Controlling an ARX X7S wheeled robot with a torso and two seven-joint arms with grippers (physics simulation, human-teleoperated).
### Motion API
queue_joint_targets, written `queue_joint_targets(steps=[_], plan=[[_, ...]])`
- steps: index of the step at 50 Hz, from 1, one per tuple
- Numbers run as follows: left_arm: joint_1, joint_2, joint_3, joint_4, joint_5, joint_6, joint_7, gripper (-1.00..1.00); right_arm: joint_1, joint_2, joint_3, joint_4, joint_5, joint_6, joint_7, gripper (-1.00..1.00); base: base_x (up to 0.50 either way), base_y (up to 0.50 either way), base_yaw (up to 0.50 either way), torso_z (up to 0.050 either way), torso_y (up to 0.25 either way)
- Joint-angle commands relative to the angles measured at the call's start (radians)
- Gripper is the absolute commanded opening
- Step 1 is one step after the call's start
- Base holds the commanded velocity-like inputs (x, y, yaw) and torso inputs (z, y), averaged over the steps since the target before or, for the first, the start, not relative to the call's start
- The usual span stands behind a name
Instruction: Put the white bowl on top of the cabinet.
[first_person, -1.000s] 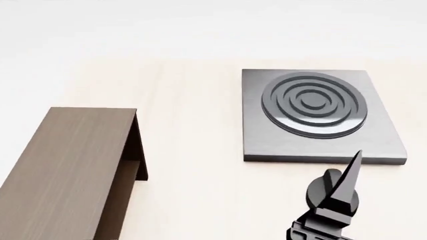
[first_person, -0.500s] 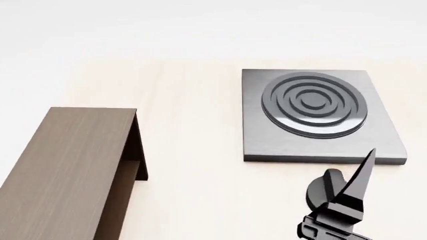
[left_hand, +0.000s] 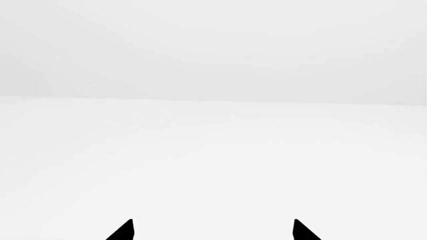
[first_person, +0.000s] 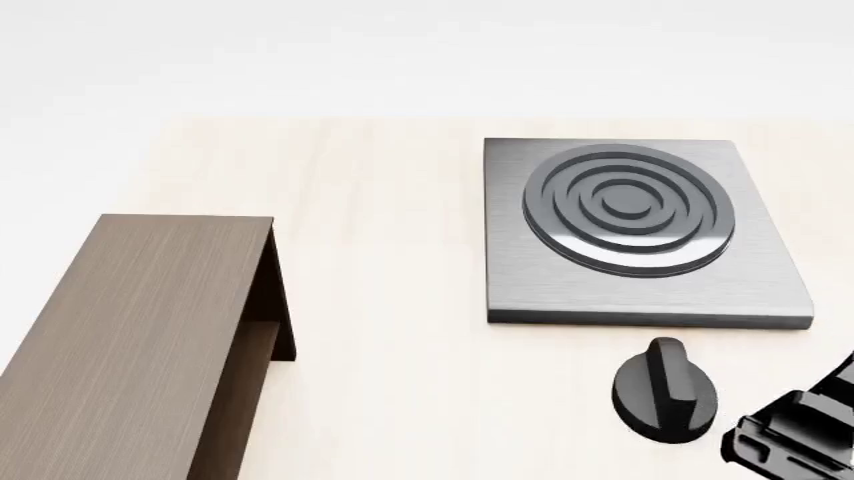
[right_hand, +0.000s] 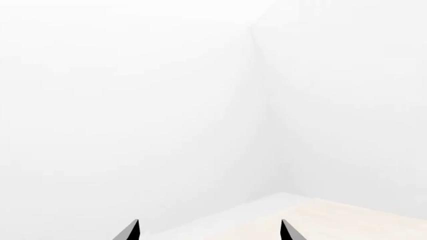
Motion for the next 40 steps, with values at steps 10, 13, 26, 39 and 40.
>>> queue_joint_targets(steps=[10, 13, 26, 39, 40], plan=[[0.003, 0.014, -0.012, -0.012, 0.004, 0.021, 0.027, 1.0, -0.014, 0.065, 0.174, -0.05, 0.095, 0.083, 0.048, 1.0, 0.0, 0.0, 0.0, 0.0, 0.0], [0.004, 0.014, -0.011, -0.014, 0.003, 0.023, 0.027, 1.0, -0.029, 0.074, 0.204, -0.051, 0.108, 0.083, 0.055, 1.0, 0.0, 0.0, 0.0, 0.0, 0.0], [0.006, 0.009, -0.006, -0.015, -0.001, 0.025, 0.023, 1.0, -0.072, 0.106, 0.318, -0.05, 0.182, 0.091, 0.091, 1.0, 0.0, 0.0, 0.0, 0.0, 0.0], [0.009, 0.006, -0.002, -0.018, -0.004, 0.029, 0.019, 1.0, -0.057, 0.168, 0.395, -0.056, 0.299, 0.169, 0.201, 1.0, 0.0, 0.0, 0.0, 0.0, 0.0], [0.008, 0.005, -0.002, -0.02, -0.005, 0.031, 0.019, 1.0, -0.04, 0.191, 0.412, -0.052, 0.335, 0.208, 0.241, 1.0, 0.0, 0.0, 0.0, 0.0, 0.0]])
